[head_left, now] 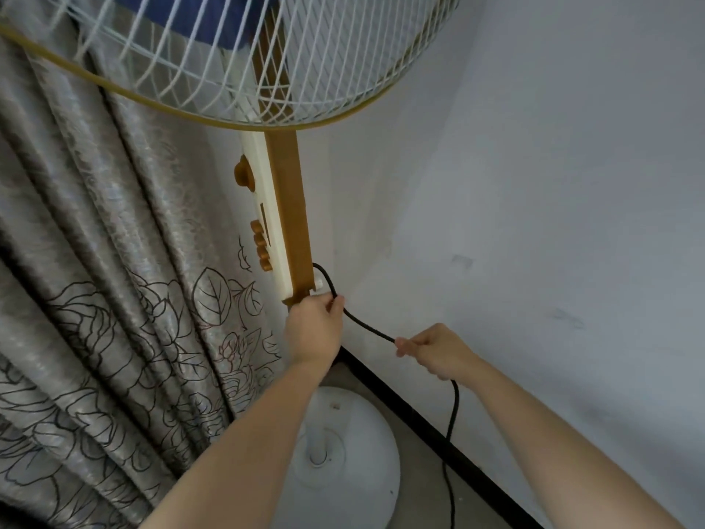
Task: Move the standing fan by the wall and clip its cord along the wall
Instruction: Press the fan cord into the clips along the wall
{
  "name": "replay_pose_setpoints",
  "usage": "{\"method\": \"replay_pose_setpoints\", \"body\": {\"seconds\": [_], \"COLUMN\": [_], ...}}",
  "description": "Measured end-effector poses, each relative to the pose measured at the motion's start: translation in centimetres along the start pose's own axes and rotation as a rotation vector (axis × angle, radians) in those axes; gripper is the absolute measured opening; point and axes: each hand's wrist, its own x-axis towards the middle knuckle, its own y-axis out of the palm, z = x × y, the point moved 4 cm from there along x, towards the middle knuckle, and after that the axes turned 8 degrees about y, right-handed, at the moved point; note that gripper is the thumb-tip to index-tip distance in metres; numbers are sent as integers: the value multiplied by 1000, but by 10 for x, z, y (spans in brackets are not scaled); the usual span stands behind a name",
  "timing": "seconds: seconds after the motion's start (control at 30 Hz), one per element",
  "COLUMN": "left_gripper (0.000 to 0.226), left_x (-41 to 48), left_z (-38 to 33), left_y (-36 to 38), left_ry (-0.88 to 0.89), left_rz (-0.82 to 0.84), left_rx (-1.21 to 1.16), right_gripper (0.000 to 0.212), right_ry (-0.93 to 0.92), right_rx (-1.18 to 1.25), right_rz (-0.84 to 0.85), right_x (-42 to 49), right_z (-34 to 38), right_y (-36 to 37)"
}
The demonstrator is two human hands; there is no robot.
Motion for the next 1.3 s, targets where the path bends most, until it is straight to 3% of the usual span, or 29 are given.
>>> {"method": "replay_pose_setpoints", "body": {"seconds": [0.1,0.33,0.6,0.73,0.87,0.97,1.03,1.13,1.23,1.3], "left_gripper": [50,45,38,33,32,19,25,29,26,30], "left_x": [6,8,8,7,3,-11,-13,-9,-1,11], "left_z": [-6,-23,-28,-36,-52,-68,-77,-84,-77,-68], "left_y": [-3,-6,-5,-4,0,16,41,72,79,83], "left_ry": [23,-25,-139,-173,66,365,471,440,453,451], "left_rz": [32,105,93,84,128,127,254,386,354,362], "left_rx": [103,188,159,164,313,226,171,124,150,238], "right_gripper": [28,12,20,29,30,31,30,29,5,16], "right_ry": [60,130,150,77,1,1,-2,-3,24,45], "right_rx": [-34,-20,-120,-192,-289,-281,-297,-275,-229,-222], "right_rz": [5,10,24,-112,-324,-331,-339,-357,-297,-222], "right_x": [-10,-47,-89,-101,-96,-87,-80,-68,-59,-50], "right_z": [1,33,62,70,78,83,87,91,92,93], "right_y": [-29,-103,-154,-158,-164,-166,-158,-153,-149,-141]}}
